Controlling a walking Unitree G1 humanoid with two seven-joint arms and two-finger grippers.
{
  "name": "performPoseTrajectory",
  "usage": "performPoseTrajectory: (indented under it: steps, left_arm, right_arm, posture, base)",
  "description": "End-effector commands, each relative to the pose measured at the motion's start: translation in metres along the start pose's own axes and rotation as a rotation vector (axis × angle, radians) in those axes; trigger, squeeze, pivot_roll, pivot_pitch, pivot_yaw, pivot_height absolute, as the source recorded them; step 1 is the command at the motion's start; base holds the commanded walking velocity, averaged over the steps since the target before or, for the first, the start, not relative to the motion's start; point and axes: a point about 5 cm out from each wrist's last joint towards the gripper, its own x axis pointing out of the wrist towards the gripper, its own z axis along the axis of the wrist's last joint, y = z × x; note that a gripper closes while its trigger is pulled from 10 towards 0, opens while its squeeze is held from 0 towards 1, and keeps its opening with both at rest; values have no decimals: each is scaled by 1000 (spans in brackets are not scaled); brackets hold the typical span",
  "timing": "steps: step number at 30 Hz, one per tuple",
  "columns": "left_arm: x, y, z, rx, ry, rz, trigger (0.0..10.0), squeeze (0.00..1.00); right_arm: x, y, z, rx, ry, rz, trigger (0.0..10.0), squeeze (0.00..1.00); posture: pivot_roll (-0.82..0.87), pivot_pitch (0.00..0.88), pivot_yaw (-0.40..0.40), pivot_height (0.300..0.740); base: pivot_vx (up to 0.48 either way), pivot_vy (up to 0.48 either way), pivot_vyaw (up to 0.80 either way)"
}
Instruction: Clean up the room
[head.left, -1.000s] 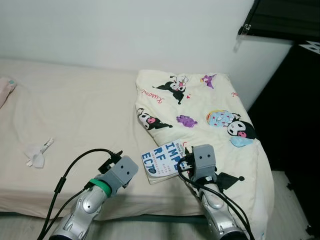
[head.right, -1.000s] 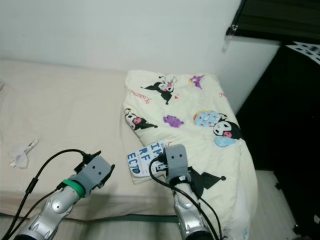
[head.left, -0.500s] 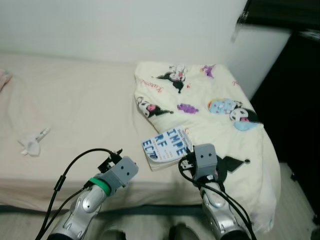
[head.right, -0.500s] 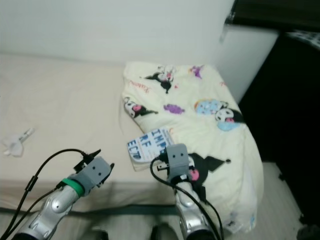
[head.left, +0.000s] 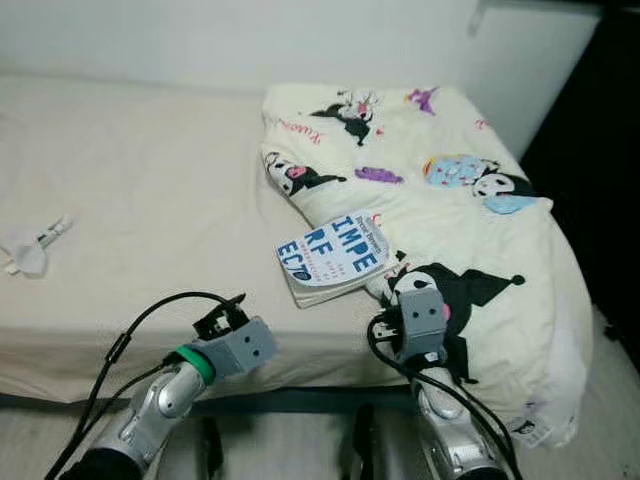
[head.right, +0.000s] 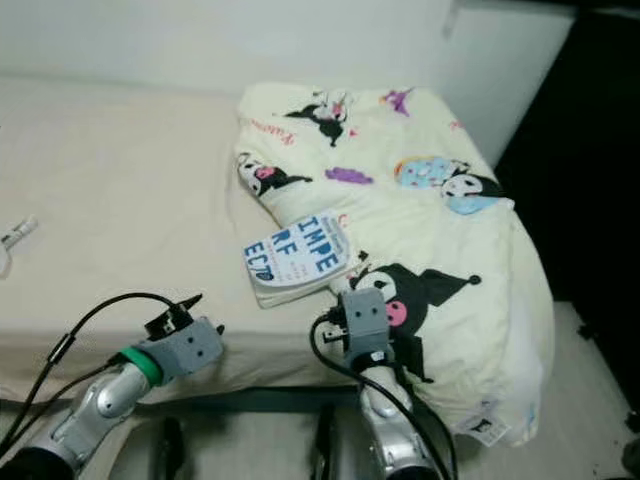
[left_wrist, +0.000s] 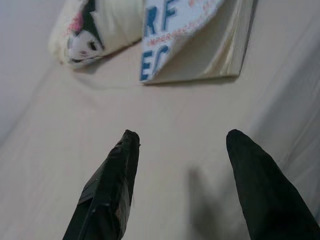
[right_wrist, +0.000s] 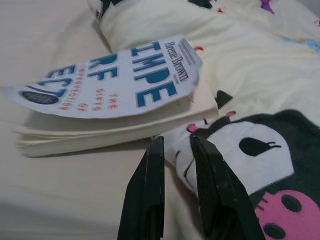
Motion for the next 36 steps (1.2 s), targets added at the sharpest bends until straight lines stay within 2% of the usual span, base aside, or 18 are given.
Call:
performPoseTrajectory:
  steps: [1,2,5,6,8,10,14,18,19,22,27,30,32,33,35,36]
  left_arm:
    - [6,5,2,69,-27,-8,10000,0]
    - [6,5,2,69,-27,-8,10000,0]
    - [19,15,9,112,-56,-19,10000,0]
    - [24,18,13,128,-68,-20,10000,86]
    - [28,20,16,137,-76,-19,10000,86]
    - [40,27,30,154,-112,-14,10000,1000]
    - [47,28,38,156,-136,-21,10000,1000]
    - [57,12,57,161,-199,-152,10000,1000]
    - [59,6,62,113,-214,-192,10000,1000]
    - [62,5,71,79,-244,-199,10000,1000]
    - [76,16,89,92,-269,-122,10000,1000]
    - [79,19,92,95,-263,-110,10000,1000]
    - [85,31,95,188,-232,-24,10000,1000]
    - [85,31,95,188,-232,-24,10000,1000]
    - [88,42,96,239,-218,27,10000,898]
    - [89,44,94,214,-191,25,10000,812]
  right_arm:
    - [1,-4,7,11,-19,-13,10000,0]
    - [1,-4,7,11,-19,-13,10000,0]
    - [8,-6,30,35,-99,-36,10000,0]
    - [11,-6,40,43,-130,-44,10000,0]
    - [12,-7,46,48,-149,-48,10000,0]
    - [16,-6,66,62,-212,-57,10000,0]
    - [17,-7,74,70,-238,-64,10000,0]
    - [13,-10,85,81,-260,-85,10000,0]
    - [11,-11,86,81,-260,-91,10000,0]
    - [9,-12,86,80,-258,-97,10000,0]
    - [5,-11,86,81,-235,-102,10000,0]
    - [4,-10,87,82,-228,-102,10000,0]
    - [1,-7,88,87,-217,-98,10000,0]
    - [1,-7,88,87,-217,-98,10000,0]
    - [-2,-4,89,91,-212,-98,10000,0]
    - [-3,-4,89,93,-208,-99,10000,0]
  posture:
    - [-52,169,-49,520]
    - [-52,169,-49,520]
    - [-71,193,-43,515]
    - [-83,201,-38,515]
    - [-87,204,-36,515]
    - [-114,217,-21,515]
    - [-125,223,-15,515]
    - [-153,241,-2,515]
    - [-162,255,4,515]
    - [-169,264,6,515]
    - [-179,297,11,515]
    - [-179,297,11,515]
    - [-189,318,20,515]
    - [-189,318,20,515]
    - [-195,330,24,515]
    - [-198,338,27,515]
  base:
    - [0,0,0]
    - [0,0,0]
    - [0,0,0]
    - [0,0,0]
    - [0,0,0]
    - [0,0,0]
    - [0,0,0]
    - [0,0,0]
    - [0,0,0]
    - [0,0,0]
    - [0,0,0]
    - [0,0,0]
    - [0,0,0]
    - [0,0,0]
    - [0,0,0]
    - [0,0,0]
